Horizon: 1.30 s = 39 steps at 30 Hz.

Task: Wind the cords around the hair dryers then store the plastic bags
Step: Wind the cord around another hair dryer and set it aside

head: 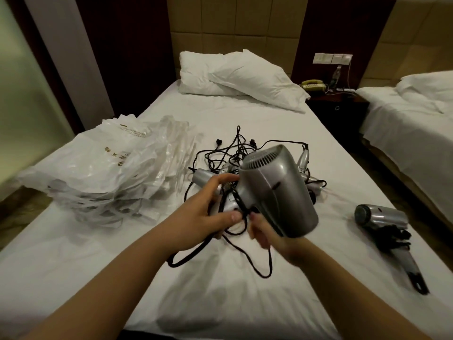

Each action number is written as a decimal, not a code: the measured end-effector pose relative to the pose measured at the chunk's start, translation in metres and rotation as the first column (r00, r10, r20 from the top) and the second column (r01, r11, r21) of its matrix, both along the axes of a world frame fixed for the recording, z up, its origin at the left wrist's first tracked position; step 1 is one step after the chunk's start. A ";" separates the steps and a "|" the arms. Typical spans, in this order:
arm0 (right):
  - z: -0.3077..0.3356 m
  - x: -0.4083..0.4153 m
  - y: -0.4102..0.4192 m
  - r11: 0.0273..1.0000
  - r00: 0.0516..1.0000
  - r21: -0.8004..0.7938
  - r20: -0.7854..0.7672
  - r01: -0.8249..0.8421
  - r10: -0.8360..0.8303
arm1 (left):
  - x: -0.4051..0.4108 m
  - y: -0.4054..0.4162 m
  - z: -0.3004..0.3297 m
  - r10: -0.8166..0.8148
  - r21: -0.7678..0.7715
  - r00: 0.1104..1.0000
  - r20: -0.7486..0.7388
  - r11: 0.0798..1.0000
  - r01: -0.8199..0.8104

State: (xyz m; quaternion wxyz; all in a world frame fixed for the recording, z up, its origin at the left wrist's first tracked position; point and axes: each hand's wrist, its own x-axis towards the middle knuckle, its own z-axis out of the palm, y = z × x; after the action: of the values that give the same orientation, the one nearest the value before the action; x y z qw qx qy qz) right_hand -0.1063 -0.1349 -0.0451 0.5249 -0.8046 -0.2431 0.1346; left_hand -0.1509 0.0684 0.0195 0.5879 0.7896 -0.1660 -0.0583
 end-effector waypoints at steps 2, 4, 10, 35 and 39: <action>-0.011 -0.012 0.011 0.997 0.989 -0.071 -0.149 -0.017 0.006 | 0.003 0.003 -0.001 0.043 -0.007 0.999 0.018 0.999 -0.042; -0.014 -0.020 0.014 0.989 0.991 -0.141 -0.129 -0.052 0.034 | 0.008 0.008 -0.001 0.119 0.079 0.991 0.057 0.989 -0.123; -0.012 -0.033 0.013 0.953 0.994 -0.300 -0.113 -0.045 0.011 | 0.013 0.019 -0.001 0.310 0.189 0.950 0.040 0.931 -0.312; 0.108 0.000 0.029 0.793 0.792 -0.602 0.528 0.094 0.307 | 0.008 0.004 -0.023 -0.225 0.920 0.940 0.256 0.356 -0.166; 0.109 0.023 0.025 0.733 0.874 -0.664 0.434 0.148 0.216 | 0.003 0.006 -0.017 -0.266 0.887 0.929 0.258 0.446 -0.118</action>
State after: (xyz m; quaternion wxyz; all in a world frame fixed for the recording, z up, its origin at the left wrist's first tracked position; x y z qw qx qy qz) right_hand -0.0837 -0.1100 0.0639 0.1139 -0.9419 -0.3154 0.0183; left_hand -0.1479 0.0743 0.0023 0.0411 0.9672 -0.2501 -0.0169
